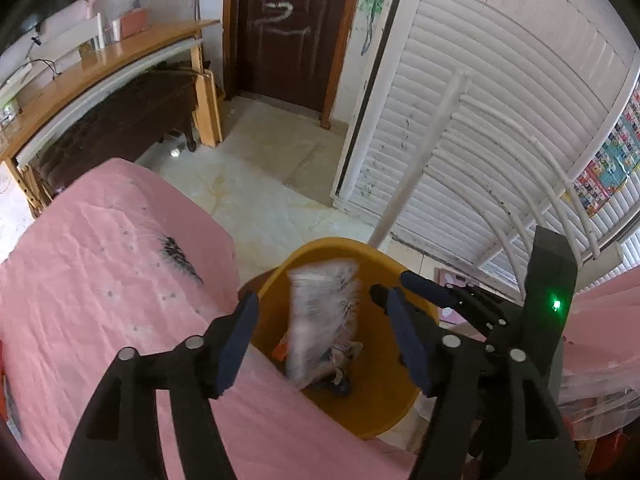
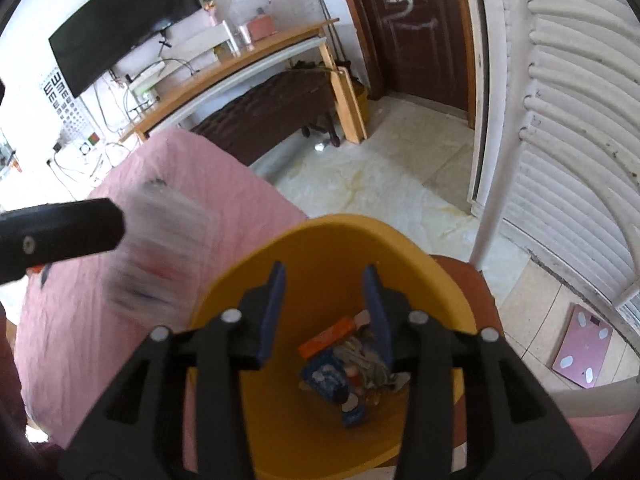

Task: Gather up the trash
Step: 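Move both open tools back over the table, then grasp the blue knitted ball with the left tool while the right tool grasps the orange box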

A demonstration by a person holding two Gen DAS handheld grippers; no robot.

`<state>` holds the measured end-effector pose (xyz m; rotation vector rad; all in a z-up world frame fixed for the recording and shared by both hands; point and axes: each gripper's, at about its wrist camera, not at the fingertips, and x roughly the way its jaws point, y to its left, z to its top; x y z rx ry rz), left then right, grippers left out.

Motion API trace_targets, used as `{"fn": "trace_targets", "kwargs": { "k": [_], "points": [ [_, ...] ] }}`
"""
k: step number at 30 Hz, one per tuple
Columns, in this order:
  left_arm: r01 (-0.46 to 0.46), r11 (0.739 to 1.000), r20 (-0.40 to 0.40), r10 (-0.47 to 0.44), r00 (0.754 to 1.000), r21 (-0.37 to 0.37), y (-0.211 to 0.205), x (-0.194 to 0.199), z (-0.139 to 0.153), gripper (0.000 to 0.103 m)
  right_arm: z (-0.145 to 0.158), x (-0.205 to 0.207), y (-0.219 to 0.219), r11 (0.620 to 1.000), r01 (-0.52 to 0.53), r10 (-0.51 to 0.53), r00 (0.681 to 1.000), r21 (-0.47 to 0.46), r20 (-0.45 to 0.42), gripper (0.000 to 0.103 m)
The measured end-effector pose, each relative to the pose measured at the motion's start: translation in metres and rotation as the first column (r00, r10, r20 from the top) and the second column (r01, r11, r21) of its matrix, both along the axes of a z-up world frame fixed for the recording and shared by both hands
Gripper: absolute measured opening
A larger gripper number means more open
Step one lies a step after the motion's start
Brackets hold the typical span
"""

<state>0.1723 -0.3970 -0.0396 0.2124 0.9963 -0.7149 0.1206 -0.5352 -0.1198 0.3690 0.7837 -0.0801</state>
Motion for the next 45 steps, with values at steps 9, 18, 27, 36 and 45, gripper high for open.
{"fn": "trace_targets", "kwargs": {
  "k": [9, 18, 27, 36, 45],
  "points": [
    [-0.082, 0.995, 0.053, 0.085, 0.995, -0.063, 0.068, -0.009, 0.027, 0.067, 0.031, -0.006, 0.016, 1.0, -0.021, 0.022, 0.997, -0.015, 0.071, 0.05],
    [-0.291, 0.955, 0.203, 0.297, 0.933, -0.062, 0.18, -0.001, 0.054, 0.077, 0.08, 0.018, 0.098, 0.979, -0.189, 0.199, 0.971, -0.079, 0.137, 0.059],
    [-0.501, 0.86, 0.216, 0.51, 0.833, -0.099, 0.307, 0.027, 0.067, 0.08, 0.101, 0.049, 0.205, 0.915, -0.378, 0.395, 0.911, -0.143, 0.122, 0.06],
    [-0.621, 0.78, 0.173, 0.625, 0.762, -0.08, 0.39, 0.062, 0.046, 0.08, 0.109, 0.059, 0.284, 0.852, -0.481, 0.504, 0.86, -0.209, 0.076, 0.06],
    [-0.622, 0.781, 0.152, 0.621, 0.769, -0.047, 0.414, 0.088, 0.023, 0.08, 0.109, 0.073, 0.334, 0.821, -0.526, 0.548, 0.835, -0.224, 0.046, 0.06]
  ]
}}
